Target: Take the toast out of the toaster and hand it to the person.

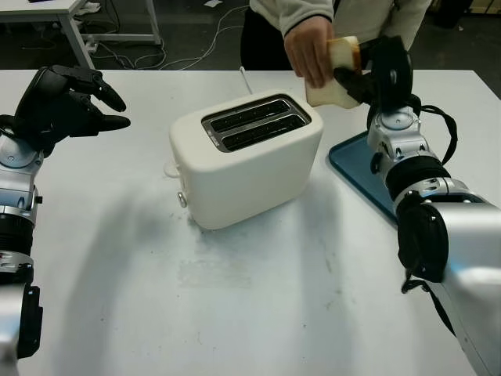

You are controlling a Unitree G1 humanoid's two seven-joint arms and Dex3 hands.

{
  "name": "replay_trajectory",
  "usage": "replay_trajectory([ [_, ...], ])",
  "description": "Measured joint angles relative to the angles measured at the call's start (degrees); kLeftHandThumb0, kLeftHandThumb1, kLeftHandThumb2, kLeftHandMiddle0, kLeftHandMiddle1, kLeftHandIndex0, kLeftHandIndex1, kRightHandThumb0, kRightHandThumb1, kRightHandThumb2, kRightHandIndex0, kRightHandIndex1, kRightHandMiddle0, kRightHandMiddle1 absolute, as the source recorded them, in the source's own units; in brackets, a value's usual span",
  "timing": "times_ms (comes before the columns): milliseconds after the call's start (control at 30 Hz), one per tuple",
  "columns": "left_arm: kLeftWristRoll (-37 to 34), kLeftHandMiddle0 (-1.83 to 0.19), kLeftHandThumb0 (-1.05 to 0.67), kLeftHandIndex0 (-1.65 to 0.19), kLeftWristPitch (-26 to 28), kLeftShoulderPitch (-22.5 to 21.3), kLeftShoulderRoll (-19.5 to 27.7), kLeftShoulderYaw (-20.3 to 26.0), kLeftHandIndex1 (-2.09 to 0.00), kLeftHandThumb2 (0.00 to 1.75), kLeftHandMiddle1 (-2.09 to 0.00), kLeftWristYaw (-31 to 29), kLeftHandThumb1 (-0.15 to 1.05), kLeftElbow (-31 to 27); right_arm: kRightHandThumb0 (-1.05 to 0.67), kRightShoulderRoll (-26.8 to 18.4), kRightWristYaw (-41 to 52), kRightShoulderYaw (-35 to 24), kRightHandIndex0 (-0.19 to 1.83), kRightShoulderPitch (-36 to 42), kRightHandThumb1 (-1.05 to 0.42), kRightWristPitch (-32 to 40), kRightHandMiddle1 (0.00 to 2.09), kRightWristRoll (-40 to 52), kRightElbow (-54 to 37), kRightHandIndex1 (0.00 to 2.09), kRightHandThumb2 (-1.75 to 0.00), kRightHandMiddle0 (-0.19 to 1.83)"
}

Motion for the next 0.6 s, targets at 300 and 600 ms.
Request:
replay_trajectory([
  [300,-0.4,-1.11,-1.05,-1.04,-0.1,0.0,-0.3,0.5,-0.92,0.00,-0.96,0.1,0.68,0.6,-0.87,-2.8,-2.0,3.5,0.15,1.8,-0.90,-1.8,0.03,-2.6,-3.1,0.07,-0.01,0.06],
  [600,-2.4,-1.03,-1.05,-0.87,-2.5,7.8,-3.0,3.2,-1.07,0.01,-1.02,3.3,0.74,-6.5,-0.71,-2.3,6.6,1.4,0.08,22.5,-0.89,-8.6,0.01,5.4,-28.4,0.01,-0.01,0.09],
])
